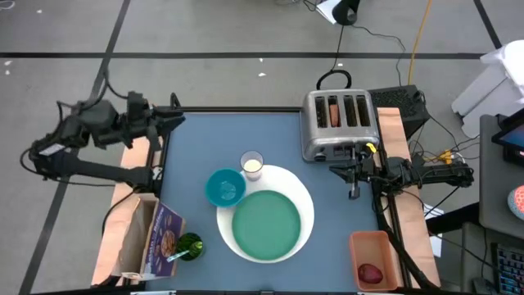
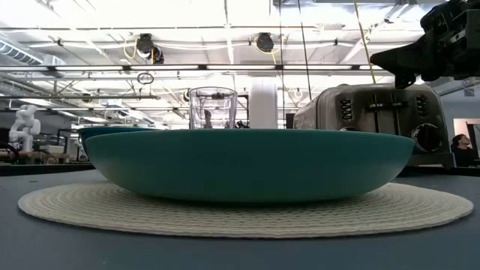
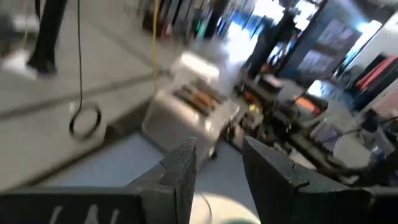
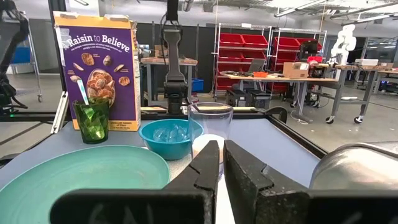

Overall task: Arrange a breakfast setting
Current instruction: Pour the cereal into the blue bowl

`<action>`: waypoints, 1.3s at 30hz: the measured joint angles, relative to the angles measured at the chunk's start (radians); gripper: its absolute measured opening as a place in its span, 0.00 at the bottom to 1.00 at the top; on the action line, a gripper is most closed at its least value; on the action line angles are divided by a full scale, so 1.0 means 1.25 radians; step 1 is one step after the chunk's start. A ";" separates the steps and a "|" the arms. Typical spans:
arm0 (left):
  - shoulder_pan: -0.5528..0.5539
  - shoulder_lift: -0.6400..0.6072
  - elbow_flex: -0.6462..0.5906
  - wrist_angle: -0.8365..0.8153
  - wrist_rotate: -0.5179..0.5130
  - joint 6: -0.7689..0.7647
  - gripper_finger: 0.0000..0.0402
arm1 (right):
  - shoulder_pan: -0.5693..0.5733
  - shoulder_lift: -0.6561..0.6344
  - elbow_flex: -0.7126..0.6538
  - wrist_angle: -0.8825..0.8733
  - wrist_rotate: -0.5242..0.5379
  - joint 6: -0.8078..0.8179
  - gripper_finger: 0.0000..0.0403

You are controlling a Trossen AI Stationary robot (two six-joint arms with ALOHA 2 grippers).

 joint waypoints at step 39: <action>-0.510 0.399 0.450 -0.603 0.570 -1.326 0.34 | 0.000 0.000 0.000 0.000 0.000 0.000 0.04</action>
